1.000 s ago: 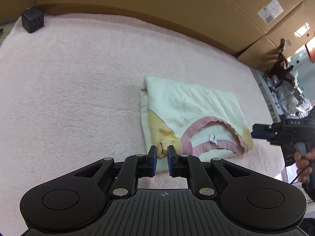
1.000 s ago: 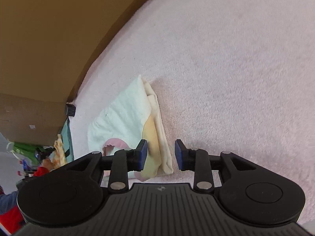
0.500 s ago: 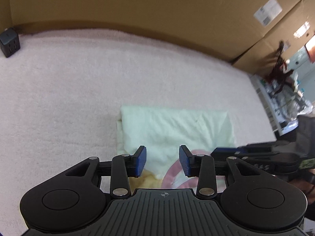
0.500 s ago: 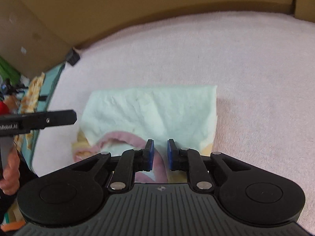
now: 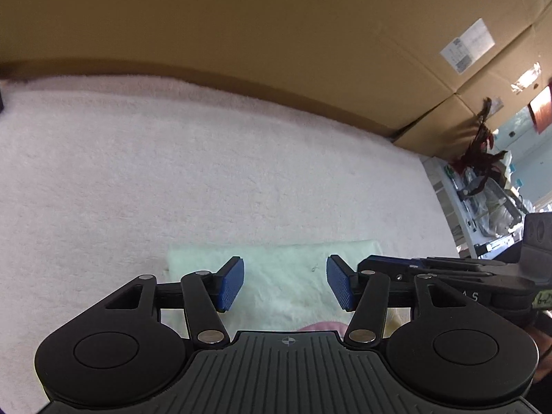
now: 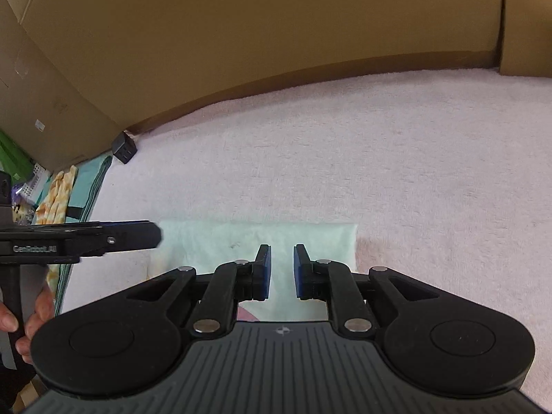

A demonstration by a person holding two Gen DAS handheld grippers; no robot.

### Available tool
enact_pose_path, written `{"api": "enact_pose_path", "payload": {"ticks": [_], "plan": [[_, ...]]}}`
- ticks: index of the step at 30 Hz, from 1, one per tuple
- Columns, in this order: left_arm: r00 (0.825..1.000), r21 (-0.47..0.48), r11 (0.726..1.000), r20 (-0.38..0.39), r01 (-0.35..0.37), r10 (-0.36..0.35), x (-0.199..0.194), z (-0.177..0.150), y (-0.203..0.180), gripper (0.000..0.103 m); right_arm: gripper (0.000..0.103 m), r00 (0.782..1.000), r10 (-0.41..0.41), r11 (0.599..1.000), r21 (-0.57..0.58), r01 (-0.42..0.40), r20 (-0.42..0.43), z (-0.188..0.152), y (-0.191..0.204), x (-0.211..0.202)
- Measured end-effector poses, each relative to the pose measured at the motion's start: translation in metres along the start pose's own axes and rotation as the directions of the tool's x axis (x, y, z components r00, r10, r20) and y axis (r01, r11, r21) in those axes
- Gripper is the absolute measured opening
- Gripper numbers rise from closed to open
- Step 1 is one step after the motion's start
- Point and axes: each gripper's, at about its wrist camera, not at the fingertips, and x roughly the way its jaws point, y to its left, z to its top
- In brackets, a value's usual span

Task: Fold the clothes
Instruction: 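Press the folded shirt flat with both open grippers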

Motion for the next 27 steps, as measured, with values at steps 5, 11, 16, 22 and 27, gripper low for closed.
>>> {"api": "enact_pose_path", "payload": {"ticks": [5,11,16,22,27], "plan": [[0.999,-0.080,0.996,-0.030,-0.028,0.026,0.025,-0.009,0.024,0.057,0.010,0.998,-0.051,0.999,0.002,0.051,-0.039,-0.005,-0.005,0.034],[0.998,-0.182,0.982,0.026,-0.049,0.055,-0.007,-0.004,0.051,0.057,0.008,0.996,-0.079,0.981,0.179,0.071,0.041,-0.015,-0.046,0.003],[0.995,-0.186,0.982,0.096,0.024,-0.006,-0.016,0.013,0.031,0.071,0.011,0.994,-0.020,0.987,0.161,0.003,0.105,0.001,-0.024,-0.001],[0.999,-0.223,0.974,0.003,0.039,-0.039,0.029,0.011,0.022,0.076,0.012,0.998,0.056,0.991,0.123,-0.055,-0.002,0.007,0.009,0.048],[0.996,-0.285,0.955,0.011,0.084,-0.085,0.031,0.002,0.043,0.077,0.003,1.000,-0.016,0.983,0.184,0.011,0.023,-0.003,-0.021,0.044]]}}
